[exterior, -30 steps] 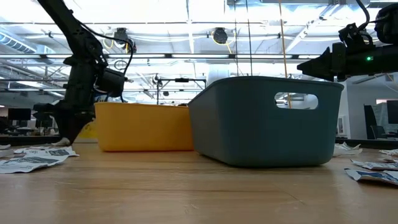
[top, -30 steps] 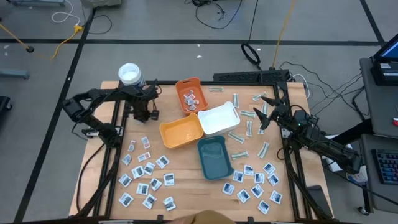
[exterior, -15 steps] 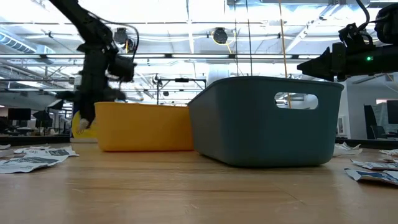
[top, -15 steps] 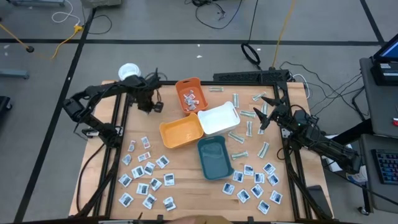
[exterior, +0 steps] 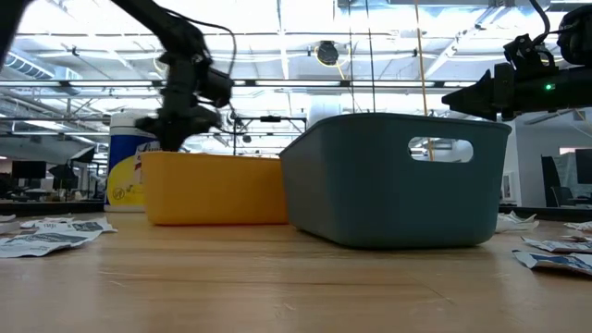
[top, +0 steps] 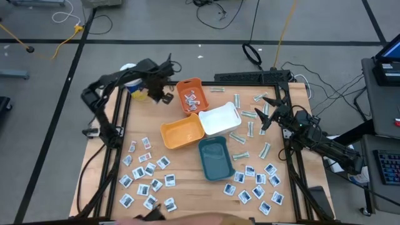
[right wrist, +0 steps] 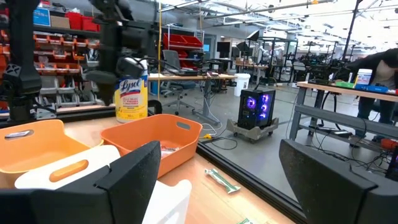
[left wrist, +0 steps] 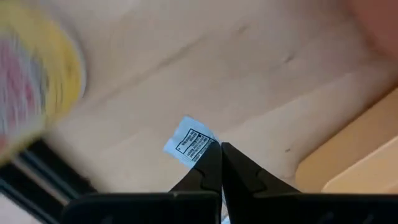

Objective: Pick & Place First Aid Supplies
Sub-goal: Put the orange ointment pack into the orange bin

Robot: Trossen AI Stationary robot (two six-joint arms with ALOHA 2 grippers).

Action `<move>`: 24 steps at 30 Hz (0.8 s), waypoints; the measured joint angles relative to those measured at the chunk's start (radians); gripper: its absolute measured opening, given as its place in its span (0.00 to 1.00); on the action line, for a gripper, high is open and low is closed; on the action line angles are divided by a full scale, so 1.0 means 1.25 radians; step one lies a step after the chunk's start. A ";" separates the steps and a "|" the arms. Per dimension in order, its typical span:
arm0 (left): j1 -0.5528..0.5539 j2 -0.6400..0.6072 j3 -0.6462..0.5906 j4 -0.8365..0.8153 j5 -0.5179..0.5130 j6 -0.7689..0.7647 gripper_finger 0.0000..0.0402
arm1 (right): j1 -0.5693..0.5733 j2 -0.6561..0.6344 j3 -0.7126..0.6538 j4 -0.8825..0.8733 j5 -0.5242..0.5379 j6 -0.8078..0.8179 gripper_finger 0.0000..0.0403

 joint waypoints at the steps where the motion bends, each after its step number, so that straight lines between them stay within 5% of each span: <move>1: -0.005 0.024 0.034 -0.005 0.007 0.017 0.00 | 0.000 0.000 0.000 0.000 0.000 0.000 0.80; 15: -0.100 0.282 0.469 -0.070 0.085 0.167 0.00 | 0.000 0.000 0.000 0.000 0.000 0.000 0.80; 24: -0.117 0.378 0.523 -0.036 0.082 0.187 0.02 | 0.000 0.000 0.000 0.000 0.000 0.000 0.80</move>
